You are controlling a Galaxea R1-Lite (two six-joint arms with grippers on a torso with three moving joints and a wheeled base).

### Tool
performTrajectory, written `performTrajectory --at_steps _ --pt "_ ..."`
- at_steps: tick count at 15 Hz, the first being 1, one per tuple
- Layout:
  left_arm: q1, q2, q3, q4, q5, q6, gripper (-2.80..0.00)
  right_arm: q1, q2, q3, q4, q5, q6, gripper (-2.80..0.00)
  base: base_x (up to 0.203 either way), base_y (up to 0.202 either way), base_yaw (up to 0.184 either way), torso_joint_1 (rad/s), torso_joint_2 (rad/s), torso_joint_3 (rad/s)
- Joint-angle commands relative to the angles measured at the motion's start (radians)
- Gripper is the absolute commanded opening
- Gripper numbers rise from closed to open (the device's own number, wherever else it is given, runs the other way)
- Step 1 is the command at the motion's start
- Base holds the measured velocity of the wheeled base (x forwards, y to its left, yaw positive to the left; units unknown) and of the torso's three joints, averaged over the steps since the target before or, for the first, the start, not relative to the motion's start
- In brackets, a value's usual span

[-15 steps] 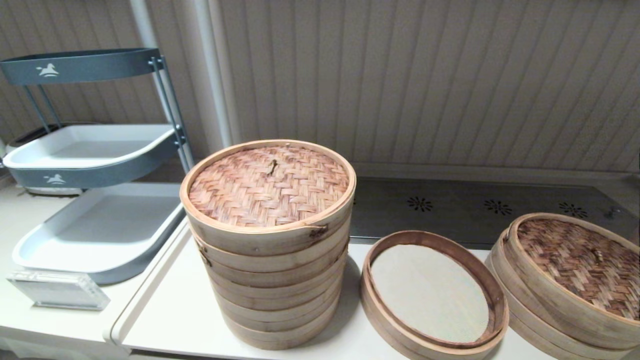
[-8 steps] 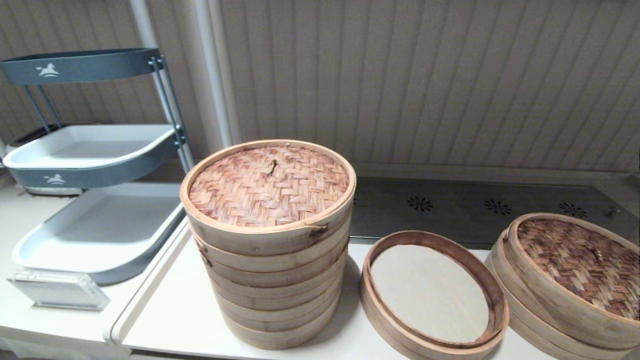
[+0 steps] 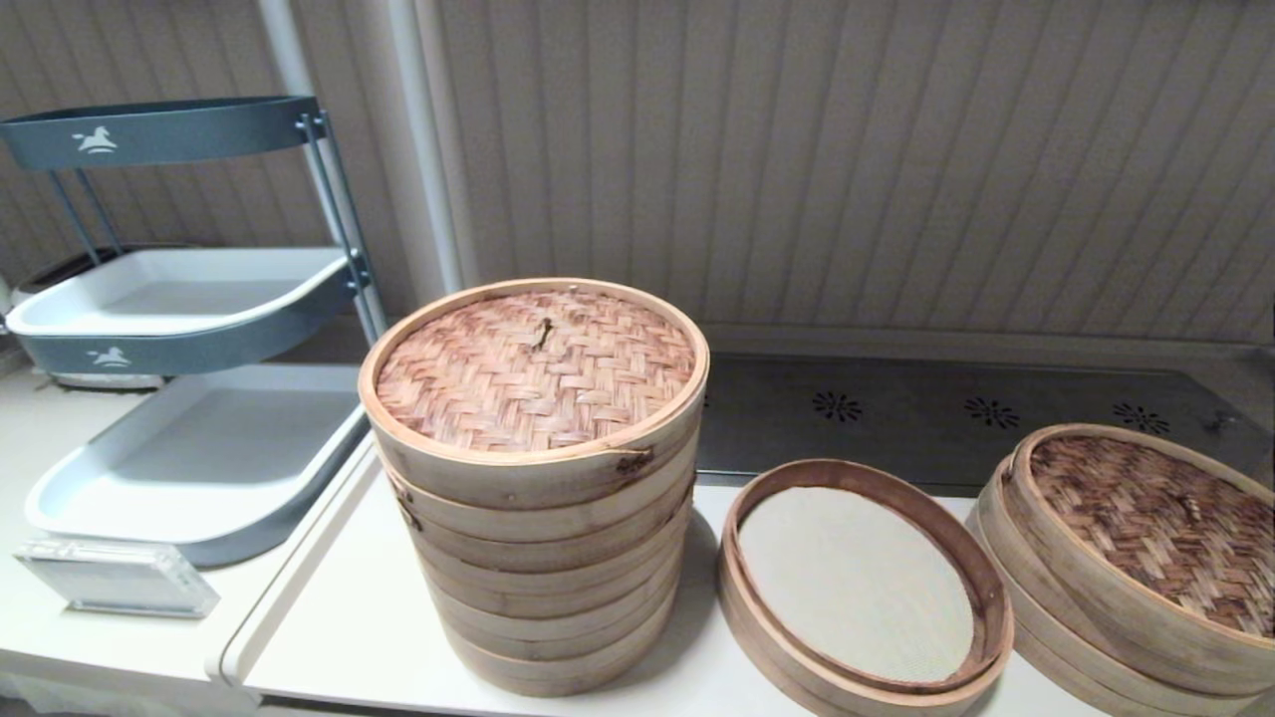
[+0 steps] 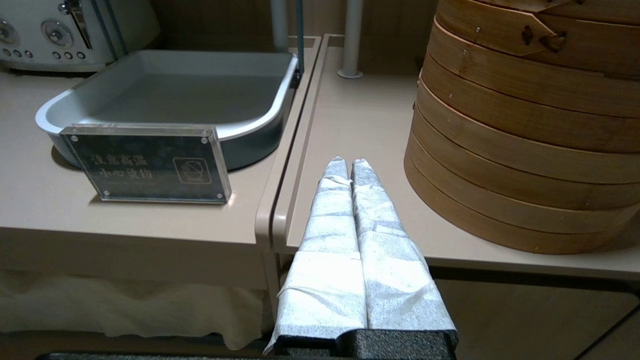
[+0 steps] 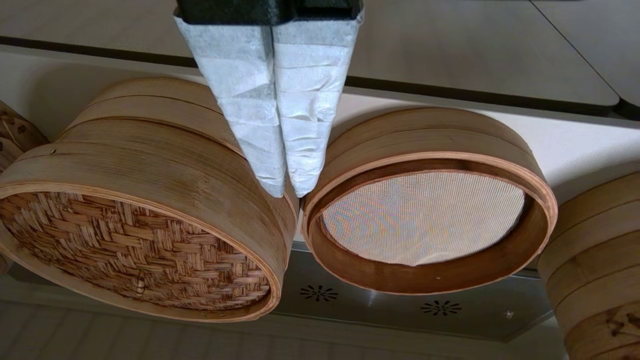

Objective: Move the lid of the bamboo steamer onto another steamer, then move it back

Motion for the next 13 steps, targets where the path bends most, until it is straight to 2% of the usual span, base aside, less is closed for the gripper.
performTrajectory --at_steps 1,13 --pt "-0.001 -0.002 0.025 -0.001 0.0 0.0 -2.8 0.002 -0.001 0.027 0.0 -0.001 0.018 -2.8 0.0 0.0 0.0 0.0 0.0 0.0" --pt "0.0 -0.002 0.025 -0.001 0.0 0.0 -2.8 0.001 0.0 0.027 -0.001 0.001 0.037 -2.8 0.0 0.0 0.0 0.0 0.0 0.0"
